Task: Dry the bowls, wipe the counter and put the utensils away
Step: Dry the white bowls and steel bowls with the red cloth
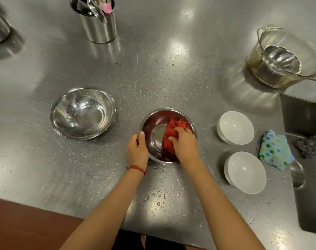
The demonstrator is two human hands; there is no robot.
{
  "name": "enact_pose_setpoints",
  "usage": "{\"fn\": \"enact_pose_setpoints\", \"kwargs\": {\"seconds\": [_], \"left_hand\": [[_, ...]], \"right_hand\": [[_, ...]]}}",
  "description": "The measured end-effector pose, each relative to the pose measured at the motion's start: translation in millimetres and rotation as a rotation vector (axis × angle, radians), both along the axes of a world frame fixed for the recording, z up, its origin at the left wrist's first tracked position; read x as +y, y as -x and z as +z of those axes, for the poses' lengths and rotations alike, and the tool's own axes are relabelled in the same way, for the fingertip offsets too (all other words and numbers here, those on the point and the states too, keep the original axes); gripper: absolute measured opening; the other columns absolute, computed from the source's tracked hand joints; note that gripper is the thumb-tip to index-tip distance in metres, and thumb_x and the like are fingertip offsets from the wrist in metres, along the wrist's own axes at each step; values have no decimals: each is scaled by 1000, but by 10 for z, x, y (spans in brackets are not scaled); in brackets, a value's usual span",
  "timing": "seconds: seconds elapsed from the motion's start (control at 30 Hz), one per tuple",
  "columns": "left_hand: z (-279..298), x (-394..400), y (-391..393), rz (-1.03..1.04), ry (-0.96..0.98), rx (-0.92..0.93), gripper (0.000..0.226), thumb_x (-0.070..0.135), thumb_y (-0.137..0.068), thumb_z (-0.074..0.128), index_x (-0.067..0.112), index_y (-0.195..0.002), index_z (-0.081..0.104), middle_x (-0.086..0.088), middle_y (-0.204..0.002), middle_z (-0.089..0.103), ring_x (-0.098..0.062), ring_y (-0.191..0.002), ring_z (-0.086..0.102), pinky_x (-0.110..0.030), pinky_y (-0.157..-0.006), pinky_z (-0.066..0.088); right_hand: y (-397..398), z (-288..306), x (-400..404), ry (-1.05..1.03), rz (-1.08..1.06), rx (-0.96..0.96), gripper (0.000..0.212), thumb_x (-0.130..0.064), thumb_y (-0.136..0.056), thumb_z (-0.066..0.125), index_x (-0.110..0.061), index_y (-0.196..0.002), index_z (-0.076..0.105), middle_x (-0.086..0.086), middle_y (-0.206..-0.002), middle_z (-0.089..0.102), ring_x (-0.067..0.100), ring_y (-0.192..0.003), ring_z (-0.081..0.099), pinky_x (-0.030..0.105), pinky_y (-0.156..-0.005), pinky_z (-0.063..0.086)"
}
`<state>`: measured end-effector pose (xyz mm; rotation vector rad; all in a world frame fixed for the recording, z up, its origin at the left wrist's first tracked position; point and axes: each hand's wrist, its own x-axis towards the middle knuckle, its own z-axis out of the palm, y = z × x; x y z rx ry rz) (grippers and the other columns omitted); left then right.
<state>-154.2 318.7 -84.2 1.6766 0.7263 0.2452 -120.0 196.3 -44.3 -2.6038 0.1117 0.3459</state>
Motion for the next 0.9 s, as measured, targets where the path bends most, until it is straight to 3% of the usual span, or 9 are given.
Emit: {"fn": "enact_pose_setpoints", "kwargs": {"seconds": [0.1,0.2,0.3,0.37,0.5,0.57,0.77,0.83,0.9], "left_hand": [[-9,-30,5,-10,14,1,42,20,-95,46,20,-54,34,4,-55,34,-9,-52,31,-21,-50,30],[20,-112,0,-35,51,19,41,21,-96,43,22,-55,38,5,-56,39,-8,-53,36,-28,-53,31],[23,-75,22,-48,56,4,39,20,-96,42,19,-58,43,5,-58,44,-8,-55,40,-22,-54,36],[28,-20,52,-48,44,1,40,21,-96,43,19,-56,42,4,-57,41,-9,-53,38,-17,-52,35],[34,46,77,-26,41,10,43,23,-96,44,20,-54,37,4,-54,36,-9,-51,33,-25,-50,31],[32,47,83,-24,35,21,42,24,-95,44,20,-54,37,5,-54,36,-8,-50,33,-24,-50,31],[29,-34,74,-22,2,18,42,22,-95,45,22,-54,41,5,-54,42,-7,-52,38,-20,-51,34],[14,-27,102,-45,2,19,41,22,-95,44,21,-55,42,5,-54,43,-7,-52,40,-22,-52,35],[9,12,132,-54,-4,7,42,22,-95,45,20,-54,41,5,-53,40,-9,-51,37,-23,-51,33]], "right_hand": [[30,-14,-31,44,71,36,35,-22,-87,59,-15,-121,55,15,-122,55,32,-109,53,39,-95,41],[133,-59,173,-149,108,62,31,-17,-84,62,-16,-115,61,12,-121,58,29,-111,53,33,-96,39],[149,-67,243,-217,135,27,28,-15,-85,60,-16,-113,62,9,-121,59,25,-112,53,28,-95,37],[106,-62,149,-102,201,-10,28,-15,-88,57,-15,-116,60,10,-123,55,26,-111,51,31,-92,39],[24,-4,-44,299,285,-55,27,-16,-94,46,-10,-119,52,15,-120,49,31,-108,49,40,-88,45],[62,16,-55,341,318,-23,27,-15,-93,47,-9,-119,51,16,-122,49,32,-108,49,40,-88,45],[278,74,98,-263,225,194,28,-16,-85,62,-18,-113,65,7,-118,64,22,-111,56,23,-93,37],[316,105,124,-341,224,203,27,-16,-85,62,-17,-112,65,7,-116,66,21,-110,57,25,-96,39],[292,146,56,-240,328,227,27,-19,-86,61,-18,-113,64,7,-116,65,22,-109,57,29,-95,41]]}}
